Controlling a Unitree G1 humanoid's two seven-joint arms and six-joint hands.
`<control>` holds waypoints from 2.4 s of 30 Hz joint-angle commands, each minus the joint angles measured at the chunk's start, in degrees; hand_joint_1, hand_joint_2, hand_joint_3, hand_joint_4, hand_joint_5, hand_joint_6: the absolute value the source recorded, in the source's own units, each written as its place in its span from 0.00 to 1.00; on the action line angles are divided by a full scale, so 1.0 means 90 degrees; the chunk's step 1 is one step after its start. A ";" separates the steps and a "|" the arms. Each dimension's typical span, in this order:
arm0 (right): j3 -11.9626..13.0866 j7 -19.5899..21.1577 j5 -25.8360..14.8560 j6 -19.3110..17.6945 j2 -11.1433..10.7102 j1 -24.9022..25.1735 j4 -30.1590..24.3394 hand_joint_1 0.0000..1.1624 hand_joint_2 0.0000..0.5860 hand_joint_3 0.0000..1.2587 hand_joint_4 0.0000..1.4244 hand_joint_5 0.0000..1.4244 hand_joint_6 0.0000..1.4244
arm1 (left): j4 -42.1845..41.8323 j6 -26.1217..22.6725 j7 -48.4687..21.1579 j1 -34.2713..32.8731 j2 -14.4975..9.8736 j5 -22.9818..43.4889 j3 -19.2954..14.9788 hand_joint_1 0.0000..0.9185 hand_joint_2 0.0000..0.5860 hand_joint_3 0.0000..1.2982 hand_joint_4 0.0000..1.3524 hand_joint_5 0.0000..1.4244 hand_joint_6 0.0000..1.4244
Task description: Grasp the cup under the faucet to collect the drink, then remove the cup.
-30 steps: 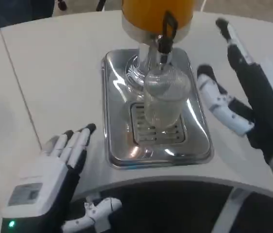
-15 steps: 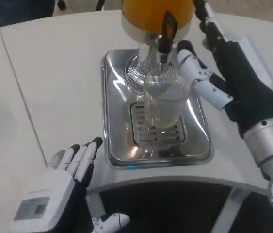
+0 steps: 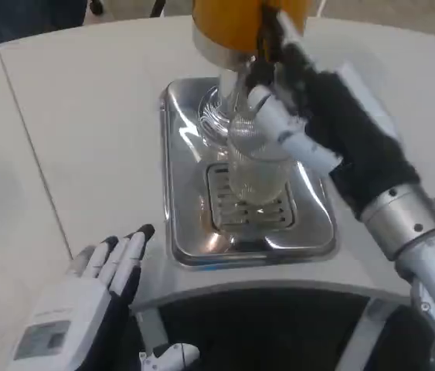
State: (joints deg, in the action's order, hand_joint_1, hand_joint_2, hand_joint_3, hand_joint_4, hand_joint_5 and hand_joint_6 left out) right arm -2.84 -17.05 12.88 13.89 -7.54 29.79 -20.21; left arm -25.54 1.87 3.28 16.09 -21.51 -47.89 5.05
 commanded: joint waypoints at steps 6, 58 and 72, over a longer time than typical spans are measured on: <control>-0.0318 -0.0172 0.0054 0.0271 -0.0549 0.0142 -0.0508 0.31 0.99 0.00 0.00 0.00 0.02 | -0.0019 0.0139 0.0189 0.0166 0.0042 0.0058 -0.0046 0.11 0.21 0.00 0.00 0.00 0.00; -0.2163 -0.2849 0.3705 0.2121 -0.1535 0.1747 -0.1334 0.08 1.00 0.08 0.02 0.05 0.09 | 0.1346 -0.0582 0.0746 -0.2050 0.1015 0.0434 0.0172 0.33 0.12 0.00 0.00 0.00 0.00; -0.2033 -0.2835 0.3680 0.2058 -0.1523 0.1680 -0.1228 0.09 1.00 0.08 0.02 0.05 0.09 | 0.2069 -0.0522 0.0909 -0.2754 0.1031 0.0623 0.0356 0.32 0.10 0.00 0.00 0.00 0.00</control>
State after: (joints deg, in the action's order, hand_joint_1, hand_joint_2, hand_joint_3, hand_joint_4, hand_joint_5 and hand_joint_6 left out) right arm -20.45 -41.12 47.25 33.73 -21.31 46.46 -31.76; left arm -8.30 -3.53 10.69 -8.01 -12.41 -42.94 7.64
